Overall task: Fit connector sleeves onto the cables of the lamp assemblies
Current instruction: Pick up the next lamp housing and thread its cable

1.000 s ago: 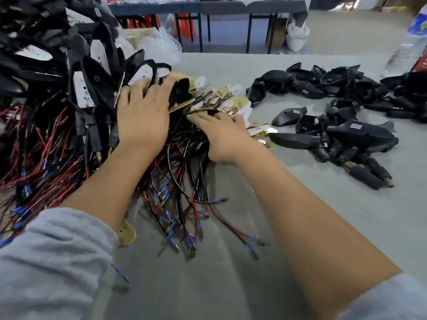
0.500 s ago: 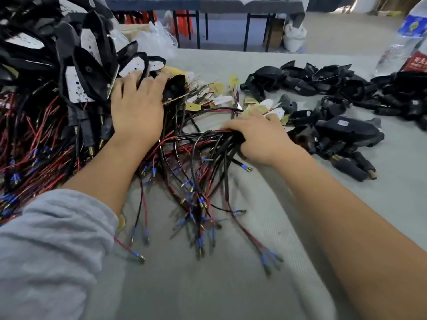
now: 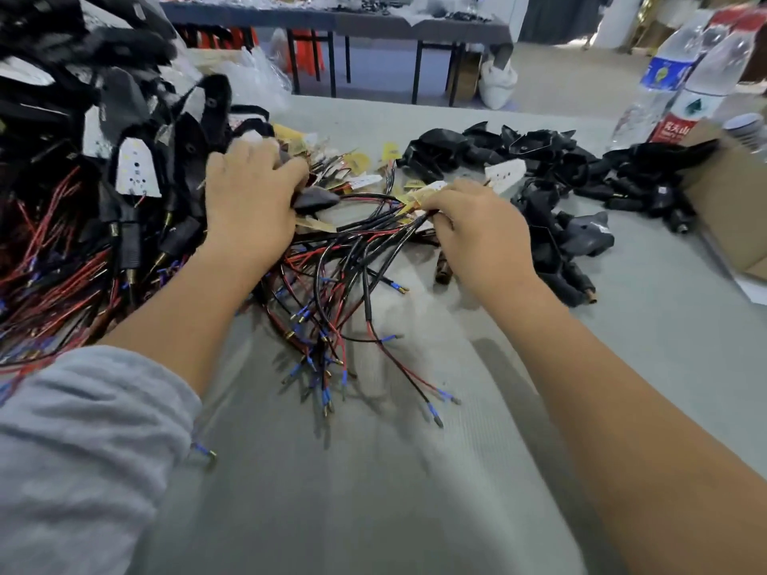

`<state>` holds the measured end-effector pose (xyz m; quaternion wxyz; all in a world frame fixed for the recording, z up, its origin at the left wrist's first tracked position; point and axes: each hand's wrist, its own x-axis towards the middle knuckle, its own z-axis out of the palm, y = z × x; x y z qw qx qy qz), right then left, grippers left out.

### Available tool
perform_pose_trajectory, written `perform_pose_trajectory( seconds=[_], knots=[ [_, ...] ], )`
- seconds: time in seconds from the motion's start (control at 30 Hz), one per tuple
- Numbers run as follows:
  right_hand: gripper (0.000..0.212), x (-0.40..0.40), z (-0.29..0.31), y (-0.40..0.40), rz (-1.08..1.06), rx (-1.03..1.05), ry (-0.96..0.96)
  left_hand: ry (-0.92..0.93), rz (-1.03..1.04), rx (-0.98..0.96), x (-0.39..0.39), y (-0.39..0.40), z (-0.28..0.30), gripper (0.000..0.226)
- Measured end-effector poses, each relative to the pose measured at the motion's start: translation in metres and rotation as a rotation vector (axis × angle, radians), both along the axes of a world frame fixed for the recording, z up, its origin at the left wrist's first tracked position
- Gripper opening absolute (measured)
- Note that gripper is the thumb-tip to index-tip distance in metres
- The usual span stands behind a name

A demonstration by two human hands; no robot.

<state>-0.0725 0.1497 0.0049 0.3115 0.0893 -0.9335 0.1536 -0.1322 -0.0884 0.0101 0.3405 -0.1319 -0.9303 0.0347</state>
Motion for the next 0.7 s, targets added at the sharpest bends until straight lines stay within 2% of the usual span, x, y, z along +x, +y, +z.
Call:
perform_pose_trajectory(
  seconds=[0.07,0.23,0.4,0.5,0.6,0.7],
  knots=[
    [0.028,0.006,0.009,0.0,0.041,-0.074,0.02,-0.068,-0.041,0.046,0.002,0.002,0.001,0.016],
    [0.031,0.022,0.02,0.004,0.122,-0.149,0.074,-0.255,-0.13,0.2,0.008,0.006,0.004,0.013],
    [0.028,0.04,0.012,0.013,0.053,-0.191,0.034,-0.344,-0.041,0.226,0.024,0.022,0.014,0.027],
    [0.029,0.051,0.006,0.019,-0.021,-0.232,0.005,-0.393,-0.213,0.353,0.042,0.054,0.02,0.028],
    [0.029,0.06,0.003,0.028,-0.131,-0.317,0.045,-0.711,-0.438,0.534,0.062,0.098,0.021,0.03],
    [0.031,0.066,-0.002,0.043,-0.249,-0.454,0.087,-0.995,-0.532,0.65,0.079,0.132,0.007,0.025]
  ],
)
